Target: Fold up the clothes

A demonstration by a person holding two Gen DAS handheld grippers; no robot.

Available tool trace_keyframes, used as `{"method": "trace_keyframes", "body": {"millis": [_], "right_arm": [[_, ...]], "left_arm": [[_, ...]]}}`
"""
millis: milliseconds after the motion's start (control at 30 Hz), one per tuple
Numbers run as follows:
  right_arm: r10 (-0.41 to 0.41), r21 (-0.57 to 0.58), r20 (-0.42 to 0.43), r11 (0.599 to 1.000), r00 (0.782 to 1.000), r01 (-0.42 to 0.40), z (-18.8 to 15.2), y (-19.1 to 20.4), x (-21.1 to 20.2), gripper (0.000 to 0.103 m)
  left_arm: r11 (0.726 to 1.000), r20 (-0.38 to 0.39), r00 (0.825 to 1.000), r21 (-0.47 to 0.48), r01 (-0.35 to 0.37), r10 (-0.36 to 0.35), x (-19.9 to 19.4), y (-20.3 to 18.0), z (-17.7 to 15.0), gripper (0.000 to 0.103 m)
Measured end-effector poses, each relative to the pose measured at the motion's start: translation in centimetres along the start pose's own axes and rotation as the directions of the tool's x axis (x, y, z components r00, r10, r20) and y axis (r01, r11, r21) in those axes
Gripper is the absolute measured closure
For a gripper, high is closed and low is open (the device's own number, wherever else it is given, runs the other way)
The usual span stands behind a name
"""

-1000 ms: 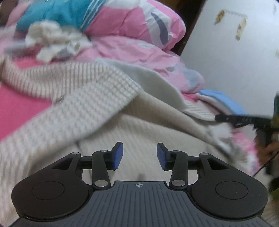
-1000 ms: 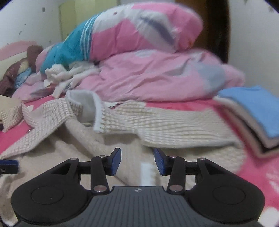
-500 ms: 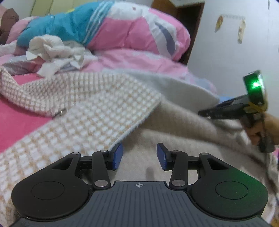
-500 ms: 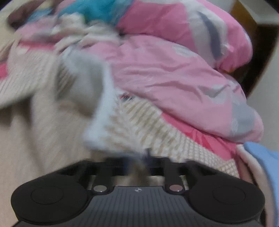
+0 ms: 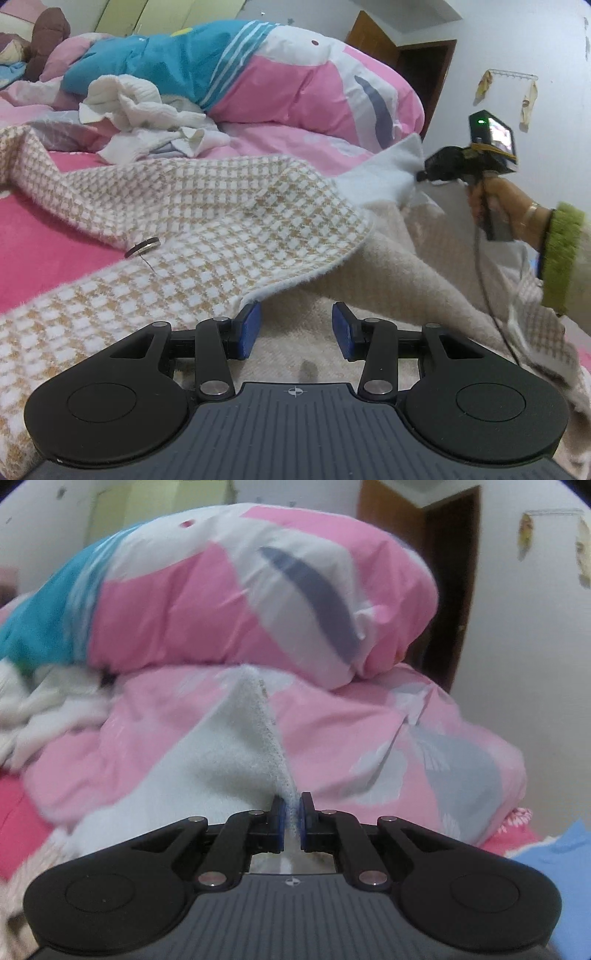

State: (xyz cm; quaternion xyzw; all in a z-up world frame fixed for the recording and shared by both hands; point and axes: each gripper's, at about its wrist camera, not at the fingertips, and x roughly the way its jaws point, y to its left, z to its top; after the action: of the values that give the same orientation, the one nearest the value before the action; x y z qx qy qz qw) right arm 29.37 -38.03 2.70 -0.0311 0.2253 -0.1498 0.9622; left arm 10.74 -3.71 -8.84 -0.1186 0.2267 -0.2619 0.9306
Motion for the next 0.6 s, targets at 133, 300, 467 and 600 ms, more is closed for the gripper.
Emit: {"method": "trace_keyframes", "body": {"millis": [133, 300, 467, 600], "right_arm": [[-0.018, 0.057, 0.006, 0.998, 1.0, 0.018, -0.5, -0.8, 3.9, 0.096], [-0.066, 0.101, -0.174, 0.991, 0.982, 0.084, -3.9, -1.7, 9.8, 0.093], [-0.056, 0.064, -0.252, 0.995, 0.966, 0.075, -4.0, -3.1, 7.6, 0.064], [0.094, 0.202, -0.282, 0.979, 0.955, -0.037, -2.0, -6.3, 2.2, 0.057]], "left_arm": [[1.0, -0.009, 1.0, -0.02, 0.007, -0.007, 0.2, 0.4, -0.1, 0.061], [0.999, -0.014, 1.0, -0.037, 0.015, -0.015, 0.4, 0.7, -0.2, 0.061], [0.998, -0.013, 1.0, -0.052, 0.022, -0.023, 0.3, 1.1, -0.2, 0.061], [0.997, -0.01, 0.999, -0.073, 0.033, -0.034, 0.3, 1.3, -0.1, 0.061]]}}
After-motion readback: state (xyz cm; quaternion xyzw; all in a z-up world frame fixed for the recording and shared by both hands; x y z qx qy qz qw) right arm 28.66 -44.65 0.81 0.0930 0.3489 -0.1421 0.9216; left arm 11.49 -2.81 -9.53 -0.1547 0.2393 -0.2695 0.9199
